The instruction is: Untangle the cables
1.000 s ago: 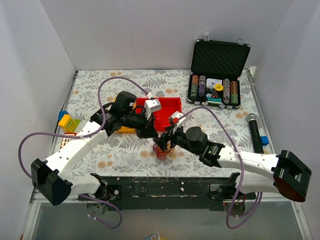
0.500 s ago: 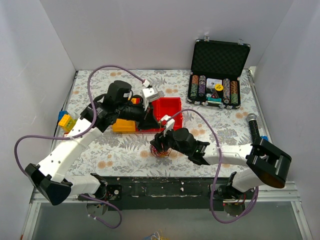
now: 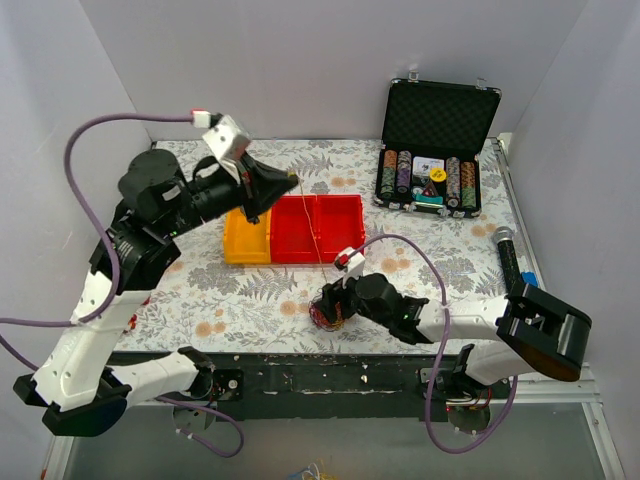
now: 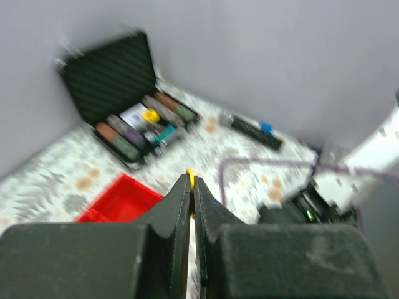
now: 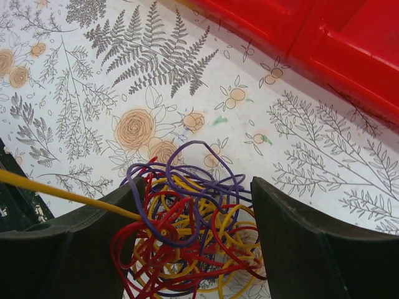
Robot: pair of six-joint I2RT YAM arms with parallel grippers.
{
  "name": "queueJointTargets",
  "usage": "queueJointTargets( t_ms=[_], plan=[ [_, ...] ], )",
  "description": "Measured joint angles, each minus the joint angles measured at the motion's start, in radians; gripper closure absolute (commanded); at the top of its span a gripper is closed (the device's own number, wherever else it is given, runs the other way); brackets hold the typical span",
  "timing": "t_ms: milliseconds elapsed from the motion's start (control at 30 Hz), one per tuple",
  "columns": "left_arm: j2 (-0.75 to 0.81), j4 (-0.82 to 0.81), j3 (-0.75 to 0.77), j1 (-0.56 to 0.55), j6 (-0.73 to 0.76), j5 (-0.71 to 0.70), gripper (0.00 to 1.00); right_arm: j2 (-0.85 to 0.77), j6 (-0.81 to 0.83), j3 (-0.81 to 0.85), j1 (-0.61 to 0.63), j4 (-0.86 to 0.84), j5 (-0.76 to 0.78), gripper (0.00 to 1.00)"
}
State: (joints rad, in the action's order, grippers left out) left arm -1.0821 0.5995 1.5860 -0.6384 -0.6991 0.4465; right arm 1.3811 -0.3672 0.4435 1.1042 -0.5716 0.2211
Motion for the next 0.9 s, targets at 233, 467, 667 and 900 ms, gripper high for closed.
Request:
queueJointTargets(
  t_ms=[233,467,667,900],
  plan=[
    [0.005,-0.161,0.117,0.000,-0.050,-0.293,0.94,-0.039,-0.045,-0.039,0.020,0.003,0.042,0.25],
    [-0.023,-0.298,0.306,0.000,-0.040,-0.504,0.94,-0.040,-0.076,-0.071,0.032,0.023,0.049,0.25],
    [-0.021,-0.475,0.378,0.000,0.047,-0.649,0.94,-0.040,-0.099,-0.085,0.038,0.053,0.059,0.24],
    [-0.041,-0.663,0.403,0.000,0.162,-0.766,0.90,-0.040,-0.120,-0.093,0.051,0.076,0.066,0.24]
  ],
)
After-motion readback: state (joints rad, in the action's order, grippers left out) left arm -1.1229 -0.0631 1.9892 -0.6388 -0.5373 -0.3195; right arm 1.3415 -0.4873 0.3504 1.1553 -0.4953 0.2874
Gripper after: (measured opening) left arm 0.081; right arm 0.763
